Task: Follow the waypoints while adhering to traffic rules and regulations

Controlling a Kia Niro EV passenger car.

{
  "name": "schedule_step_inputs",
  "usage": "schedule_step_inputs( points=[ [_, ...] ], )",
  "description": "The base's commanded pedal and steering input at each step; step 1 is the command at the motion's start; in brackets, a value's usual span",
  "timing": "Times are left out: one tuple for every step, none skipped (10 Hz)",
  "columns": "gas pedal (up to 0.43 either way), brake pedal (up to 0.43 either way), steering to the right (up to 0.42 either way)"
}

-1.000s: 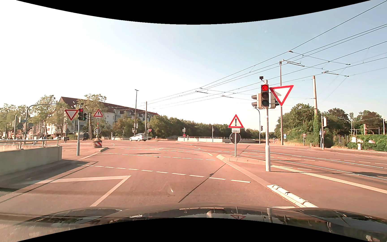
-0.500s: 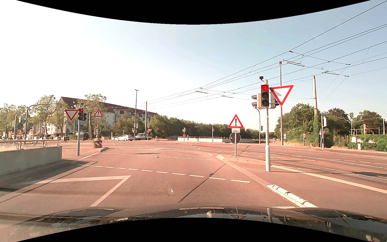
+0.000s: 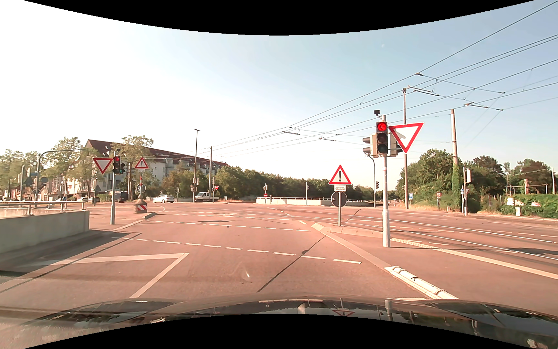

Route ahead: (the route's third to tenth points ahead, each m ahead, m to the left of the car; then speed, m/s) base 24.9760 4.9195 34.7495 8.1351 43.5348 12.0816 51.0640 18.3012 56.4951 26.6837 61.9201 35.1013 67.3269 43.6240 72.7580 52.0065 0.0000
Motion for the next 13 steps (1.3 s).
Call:
schedule_step_inputs(
  points=[
    [0.0,0.226,-0.082],
    [0.0,0.232,-0.082],
    [0.0,0.232,-0.082],
    [0.0,0.232,-0.082],
    [0.0,0.232,-0.082],
    [0.0,0.232,-0.082],
    [0.0,0.232,-0.082],
    [0.0,0.232,-0.082],
    [0.0,0.232,-0.082],
    [0.0,0.232,-0.082],
    [0.0,0.232,-0.082],
    [0.0,0.232,-0.082],
    [0.0,0.232,-0.082]
  ],
)
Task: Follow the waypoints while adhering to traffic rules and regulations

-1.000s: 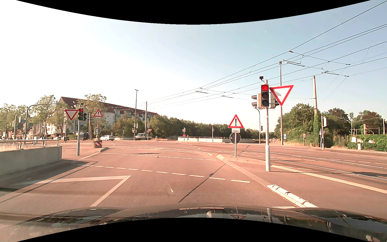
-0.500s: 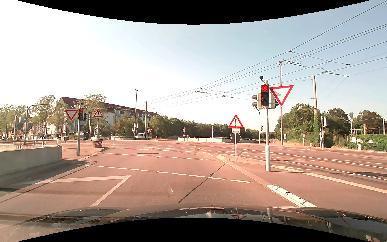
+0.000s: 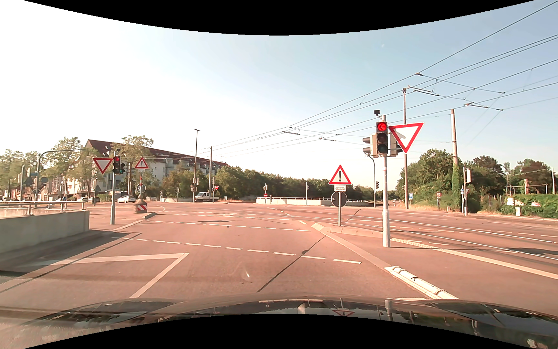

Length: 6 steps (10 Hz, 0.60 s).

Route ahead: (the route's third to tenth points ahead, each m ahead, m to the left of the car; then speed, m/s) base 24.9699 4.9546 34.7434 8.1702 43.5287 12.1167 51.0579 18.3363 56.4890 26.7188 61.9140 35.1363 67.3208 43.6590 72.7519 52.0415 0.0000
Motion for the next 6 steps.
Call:
schedule_step_inputs(
  points=[
    [0.0,0.232,-0.082],
    [0.0,0.232,-0.082],
    [0.0,0.232,-0.082],
    [0.0,0.232,-0.082],
    [0.0,0.232,-0.082],
    [0.0,0.232,-0.082]
  ],
)
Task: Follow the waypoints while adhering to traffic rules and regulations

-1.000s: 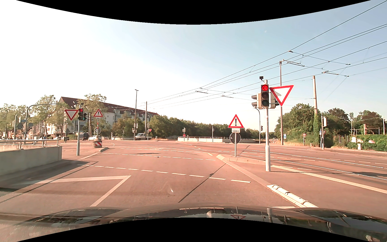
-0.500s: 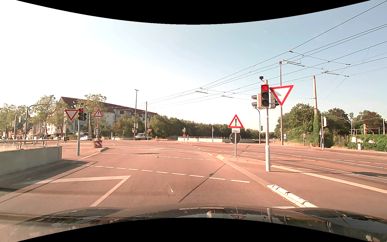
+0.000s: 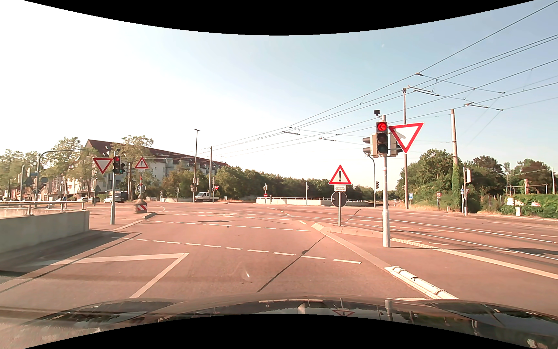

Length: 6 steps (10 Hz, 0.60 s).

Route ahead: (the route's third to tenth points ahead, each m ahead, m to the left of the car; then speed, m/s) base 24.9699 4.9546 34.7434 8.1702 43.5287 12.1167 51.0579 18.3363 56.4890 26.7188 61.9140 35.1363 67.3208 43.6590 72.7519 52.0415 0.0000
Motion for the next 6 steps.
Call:
schedule_step_inputs(
  points=[
    [0.0,0.232,-0.082],
    [0.0,0.232,-0.082],
    [0.0,0.232,-0.082],
    [0.0,0.232,-0.082],
    [0.0,0.232,-0.082],
    [0.0,0.232,-0.082]
  ],
)
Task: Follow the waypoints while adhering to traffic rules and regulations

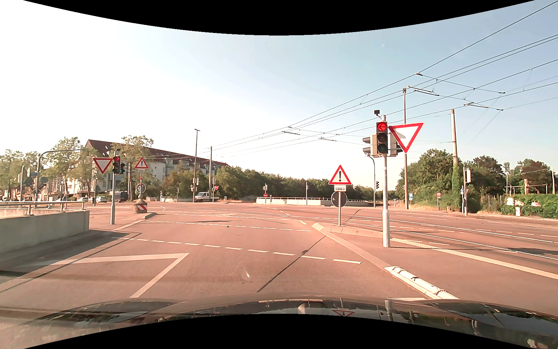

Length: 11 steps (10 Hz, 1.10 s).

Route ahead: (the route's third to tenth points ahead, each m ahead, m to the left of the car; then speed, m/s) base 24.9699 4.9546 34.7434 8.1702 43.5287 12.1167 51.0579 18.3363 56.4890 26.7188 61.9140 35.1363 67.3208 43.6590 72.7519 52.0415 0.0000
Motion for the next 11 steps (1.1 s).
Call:
schedule_step_inputs(
  points=[
    [0.0,0.232,-0.082],
    [0.0,0.232,-0.082],
    [0.0,0.232,-0.082],
    [0.0,0.232,-0.082],
    [0.0,0.232,-0.082],
    [0.0,0.232,-0.082],
    [0.0,0.232,-0.082],
    [0.0,0.232,-0.081],
    [0.0,0.232,-0.082],
    [0.0,0.232,-0.082],
    [0.0,0.232,-0.082]
  ],
)
